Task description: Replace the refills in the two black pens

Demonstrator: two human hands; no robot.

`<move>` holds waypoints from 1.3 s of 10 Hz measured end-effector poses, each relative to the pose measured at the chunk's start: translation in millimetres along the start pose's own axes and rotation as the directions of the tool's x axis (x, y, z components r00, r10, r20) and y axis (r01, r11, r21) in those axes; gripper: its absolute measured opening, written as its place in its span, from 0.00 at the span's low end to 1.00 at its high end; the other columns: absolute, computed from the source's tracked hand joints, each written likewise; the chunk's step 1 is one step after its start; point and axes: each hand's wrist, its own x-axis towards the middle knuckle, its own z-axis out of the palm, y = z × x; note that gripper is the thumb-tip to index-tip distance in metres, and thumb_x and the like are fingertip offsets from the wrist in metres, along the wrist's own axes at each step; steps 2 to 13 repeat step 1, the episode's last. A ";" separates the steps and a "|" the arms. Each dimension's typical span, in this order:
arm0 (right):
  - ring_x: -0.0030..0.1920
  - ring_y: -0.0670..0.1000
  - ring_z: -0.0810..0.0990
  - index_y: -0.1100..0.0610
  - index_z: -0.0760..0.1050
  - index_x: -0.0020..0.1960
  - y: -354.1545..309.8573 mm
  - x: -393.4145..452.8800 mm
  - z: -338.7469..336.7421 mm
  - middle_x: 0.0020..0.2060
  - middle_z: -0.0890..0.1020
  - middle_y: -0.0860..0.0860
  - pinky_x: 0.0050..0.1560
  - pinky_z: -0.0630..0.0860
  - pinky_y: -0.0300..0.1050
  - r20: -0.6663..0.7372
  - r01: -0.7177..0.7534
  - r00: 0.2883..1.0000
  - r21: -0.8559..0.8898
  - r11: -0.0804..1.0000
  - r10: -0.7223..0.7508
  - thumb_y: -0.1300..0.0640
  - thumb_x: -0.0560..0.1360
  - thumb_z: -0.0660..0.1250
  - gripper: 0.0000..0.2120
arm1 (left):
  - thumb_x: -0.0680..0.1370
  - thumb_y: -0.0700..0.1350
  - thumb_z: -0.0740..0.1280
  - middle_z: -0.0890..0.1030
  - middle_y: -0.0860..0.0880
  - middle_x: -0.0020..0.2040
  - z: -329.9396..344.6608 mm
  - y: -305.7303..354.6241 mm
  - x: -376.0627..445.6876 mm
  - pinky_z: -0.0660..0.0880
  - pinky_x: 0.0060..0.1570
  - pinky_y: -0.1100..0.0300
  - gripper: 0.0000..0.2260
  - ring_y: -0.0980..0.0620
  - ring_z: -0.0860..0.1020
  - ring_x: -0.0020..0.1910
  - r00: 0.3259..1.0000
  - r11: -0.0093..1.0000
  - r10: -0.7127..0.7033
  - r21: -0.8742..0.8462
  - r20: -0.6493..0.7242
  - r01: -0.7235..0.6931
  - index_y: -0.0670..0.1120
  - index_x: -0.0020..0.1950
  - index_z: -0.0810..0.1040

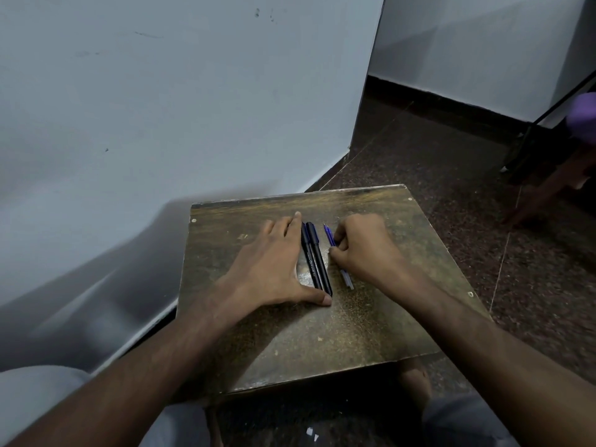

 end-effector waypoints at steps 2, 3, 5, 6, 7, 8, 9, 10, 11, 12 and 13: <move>0.42 0.54 0.89 0.61 0.88 0.48 1.5 1.9 -2.1 0.40 0.88 0.56 0.48 0.88 0.51 0.015 -0.039 0.999 0.037 0.999 0.038 0.54 0.80 0.77 0.09 | 0.57 0.85 0.69 0.55 0.47 0.88 -2.1 1.3 -1.4 0.67 0.78 0.38 0.75 0.42 0.57 0.85 0.999 0.999 -0.027 -0.042 0.029 0.029 0.44 0.88 0.41; 0.42 0.54 0.89 0.61 0.88 0.48 1.5 1.9 -2.1 0.40 0.88 0.56 0.48 0.88 0.51 0.015 -0.039 0.999 0.037 0.999 0.038 0.54 0.80 0.77 0.09 | 0.57 0.85 0.69 0.55 0.47 0.88 -2.1 1.3 -1.4 0.67 0.78 0.38 0.75 0.42 0.57 0.85 0.999 0.999 -0.027 -0.042 0.029 0.029 0.44 0.88 0.41; 0.42 0.54 0.89 0.61 0.88 0.48 1.5 1.9 -2.1 0.40 0.88 0.56 0.48 0.88 0.51 0.015 -0.039 0.999 0.037 0.999 0.038 0.54 0.80 0.77 0.09 | 0.57 0.85 0.69 0.55 0.47 0.88 -2.1 1.3 -1.4 0.67 0.78 0.38 0.75 0.42 0.57 0.85 0.999 0.999 -0.027 -0.042 0.029 0.029 0.44 0.88 0.41; 0.42 0.54 0.89 0.61 0.88 0.48 1.5 1.9 -2.1 0.40 0.88 0.56 0.48 0.88 0.51 0.015 -0.039 0.999 0.037 0.999 0.038 0.54 0.80 0.77 0.09 | 0.57 0.85 0.69 0.55 0.47 0.88 -2.1 1.3 -1.4 0.67 0.78 0.38 0.75 0.42 0.57 0.85 0.999 0.999 -0.027 -0.042 0.029 0.029 0.44 0.88 0.41; 0.42 0.54 0.89 0.61 0.88 0.48 1.5 1.9 -2.1 0.40 0.88 0.56 0.48 0.88 0.51 0.015 -0.039 0.999 0.037 0.999 0.038 0.54 0.80 0.77 0.09 | 0.57 0.85 0.69 0.55 0.47 0.88 -2.1 1.3 -1.4 0.67 0.78 0.38 0.75 0.42 0.57 0.85 0.999 0.999 -0.027 -0.042 0.029 0.029 0.44 0.88 0.41; 0.42 0.54 0.89 0.61 0.88 0.48 1.5 1.9 -2.1 0.40 0.88 0.56 0.48 0.88 0.51 0.015 -0.039 0.999 0.037 0.999 0.038 0.54 0.80 0.77 0.09 | 0.57 0.85 0.69 0.55 0.47 0.88 -2.1 1.3 -1.4 0.67 0.78 0.38 0.75 0.42 0.57 0.85 0.999 0.999 -0.027 -0.042 0.029 0.029 0.44 0.88 0.41; 0.42 0.54 0.89 0.61 0.88 0.48 1.5 1.9 -2.1 0.40 0.88 0.56 0.48 0.88 0.51 0.015 -0.039 0.999 0.037 0.999 0.038 0.54 0.80 0.77 0.09 | 0.57 0.85 0.69 0.55 0.47 0.88 -2.1 1.3 -1.4 0.67 0.78 0.38 0.75 0.42 0.57 0.85 0.999 0.999 -0.027 -0.042 0.029 0.029 0.44 0.88 0.41; 0.42 0.54 0.89 0.61 0.88 0.48 1.5 1.9 -2.1 0.40 0.88 0.56 0.48 0.88 0.51 0.015 -0.039 0.999 0.037 0.999 0.038 0.54 0.80 0.77 0.09 | 0.57 0.85 0.69 0.55 0.47 0.88 -2.1 1.3 -1.4 0.67 0.78 0.38 0.75 0.42 0.57 0.85 0.999 0.999 -0.027 -0.042 0.029 0.029 0.44 0.88 0.41; 0.42 0.54 0.89 0.61 0.88 0.48 1.5 1.9 -2.1 0.40 0.88 0.56 0.48 0.88 0.51 0.015 -0.039 0.999 0.037 0.999 0.038 0.54 0.80 0.77 0.09 | 0.57 0.85 0.69 0.55 0.47 0.88 -2.1 1.3 -1.4 0.67 0.78 0.38 0.75 0.42 0.57 0.85 0.999 0.999 -0.027 -0.042 0.029 0.029 0.44 0.88 0.41; 0.42 0.54 0.89 0.61 0.88 0.48 1.5 1.9 -2.1 0.40 0.88 0.56 0.48 0.88 0.51 0.015 -0.039 0.999 0.037 0.999 0.038 0.54 0.80 0.77 0.09 | 0.57 0.85 0.69 0.55 0.47 0.88 -2.1 1.3 -1.4 0.67 0.78 0.38 0.75 0.42 0.57 0.85 0.999 0.999 -0.027 -0.042 0.029 0.029 0.44 0.88 0.41; 0.42 0.54 0.89 0.61 0.88 0.48 1.5 1.9 -2.1 0.40 0.88 0.56 0.48 0.88 0.51 0.015 -0.039 0.999 0.037 0.999 0.038 0.54 0.80 0.77 0.09 | 0.57 0.85 0.69 0.55 0.47 0.88 -2.1 1.3 -1.4 0.67 0.78 0.38 0.75 0.42 0.57 0.85 0.999 0.999 -0.027 -0.042 0.029 0.029 0.44 0.88 0.41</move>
